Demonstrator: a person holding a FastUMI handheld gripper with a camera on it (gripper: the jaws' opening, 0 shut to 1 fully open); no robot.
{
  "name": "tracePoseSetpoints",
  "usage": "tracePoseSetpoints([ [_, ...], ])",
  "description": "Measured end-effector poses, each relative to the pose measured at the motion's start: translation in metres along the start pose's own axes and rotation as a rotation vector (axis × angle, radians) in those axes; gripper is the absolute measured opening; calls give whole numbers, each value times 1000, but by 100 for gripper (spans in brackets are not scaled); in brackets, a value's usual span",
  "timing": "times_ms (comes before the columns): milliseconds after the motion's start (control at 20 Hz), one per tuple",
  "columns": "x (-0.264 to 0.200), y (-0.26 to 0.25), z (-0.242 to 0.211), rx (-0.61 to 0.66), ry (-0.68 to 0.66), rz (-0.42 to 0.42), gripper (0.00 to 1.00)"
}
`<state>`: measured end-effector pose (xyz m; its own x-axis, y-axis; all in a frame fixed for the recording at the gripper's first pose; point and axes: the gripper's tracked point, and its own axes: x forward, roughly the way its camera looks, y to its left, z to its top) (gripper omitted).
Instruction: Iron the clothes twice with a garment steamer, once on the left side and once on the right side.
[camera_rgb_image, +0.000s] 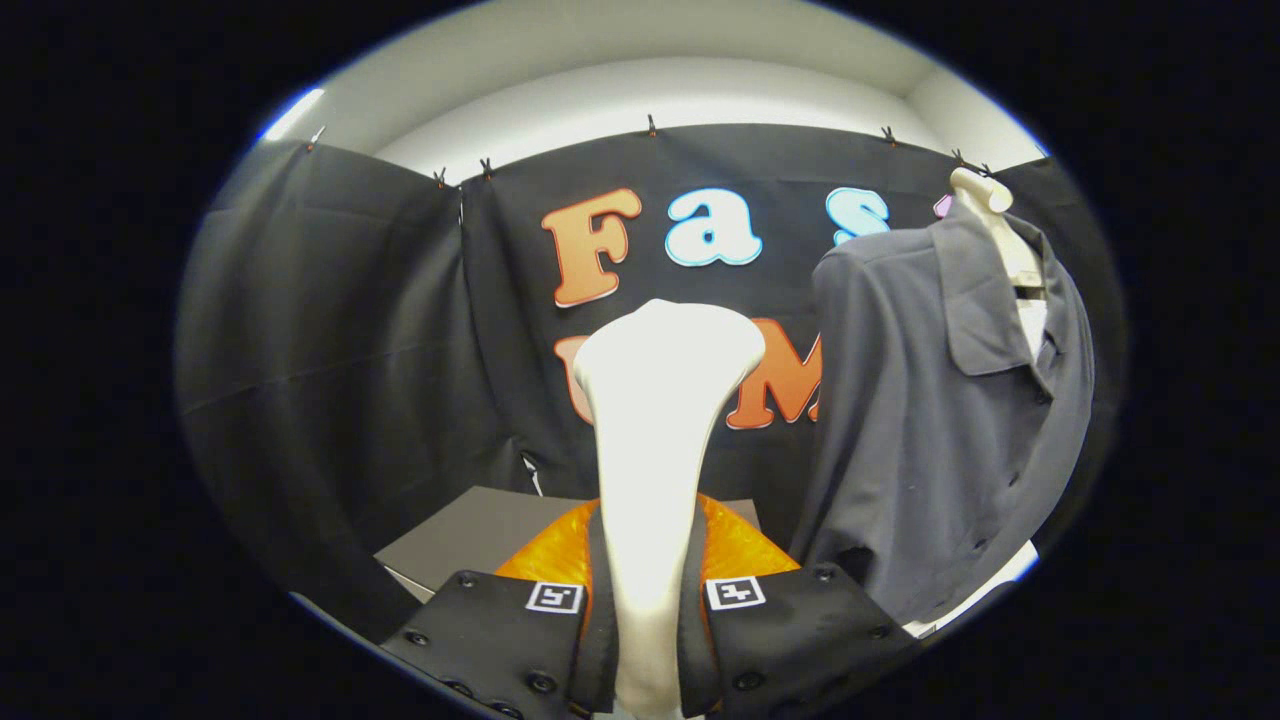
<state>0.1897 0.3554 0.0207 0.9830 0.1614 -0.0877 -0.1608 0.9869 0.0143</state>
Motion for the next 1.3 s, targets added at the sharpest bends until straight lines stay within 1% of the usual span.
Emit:
tracePoseSetpoints([
  [150, -32, -32, 14, 9, -46, -10, 31],
  [350, -61, -90, 28, 9, -98, -83, 31],
  [500, -69, -130, 30, 12, -111, -129, 31],
  [600, -73, -152, 32, 16, -119, -154, 31],
  [850, -72, -196, 29, 23, -128, -187, 31],
  [1100, -65, -224, 14, 22, -116, -182, 31],
  [1300, -54, -235, -1, 14, -98, -156, 31],
])
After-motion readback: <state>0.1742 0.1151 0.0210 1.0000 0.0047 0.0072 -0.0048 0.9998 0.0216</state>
